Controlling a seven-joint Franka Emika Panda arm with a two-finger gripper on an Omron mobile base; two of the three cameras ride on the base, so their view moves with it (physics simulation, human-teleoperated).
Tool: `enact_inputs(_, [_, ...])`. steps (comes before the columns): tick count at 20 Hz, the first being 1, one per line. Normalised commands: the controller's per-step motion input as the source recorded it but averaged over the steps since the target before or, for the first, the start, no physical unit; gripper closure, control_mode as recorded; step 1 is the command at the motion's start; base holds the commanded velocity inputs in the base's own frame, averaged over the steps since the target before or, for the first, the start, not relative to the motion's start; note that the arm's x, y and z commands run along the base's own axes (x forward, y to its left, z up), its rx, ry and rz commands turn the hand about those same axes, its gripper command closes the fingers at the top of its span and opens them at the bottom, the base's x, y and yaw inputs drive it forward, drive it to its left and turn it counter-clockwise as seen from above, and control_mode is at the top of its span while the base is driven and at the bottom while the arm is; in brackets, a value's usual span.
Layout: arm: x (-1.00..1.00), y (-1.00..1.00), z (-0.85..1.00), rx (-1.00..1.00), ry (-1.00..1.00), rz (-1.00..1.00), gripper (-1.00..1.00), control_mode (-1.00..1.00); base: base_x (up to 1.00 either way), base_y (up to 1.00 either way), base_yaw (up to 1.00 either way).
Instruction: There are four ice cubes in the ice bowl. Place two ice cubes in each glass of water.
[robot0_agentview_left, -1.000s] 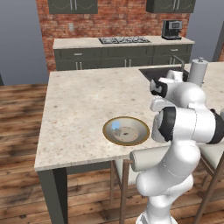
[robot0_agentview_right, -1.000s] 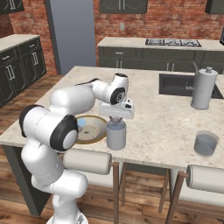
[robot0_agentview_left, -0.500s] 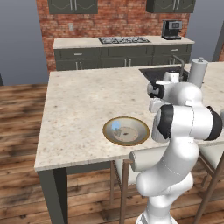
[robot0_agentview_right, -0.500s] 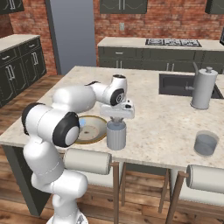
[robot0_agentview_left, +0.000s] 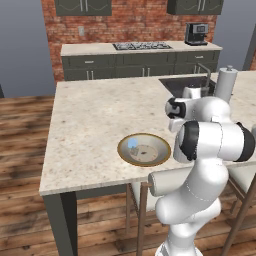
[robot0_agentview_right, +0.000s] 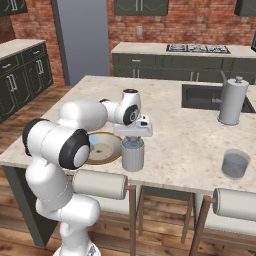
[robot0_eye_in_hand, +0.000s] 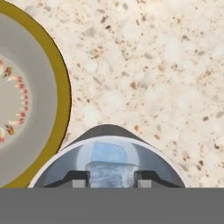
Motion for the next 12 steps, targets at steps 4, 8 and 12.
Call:
enact_inputs(4, [0.03,0.0,-0.02,-0.01,-0.04,0.0,-1.0,-1.0,0.0,0.0,0.0])
enact_inputs(8, [0.07,-0.02,0.0,0.0,0.0,0.0,-1.0,-1.0,0.0,0.0,0.0])
enact_inputs(12, [0.01,-0.05,0.32,0.01,-0.07,0.0,-1.0,-1.0,0.0,0.0,0.0])
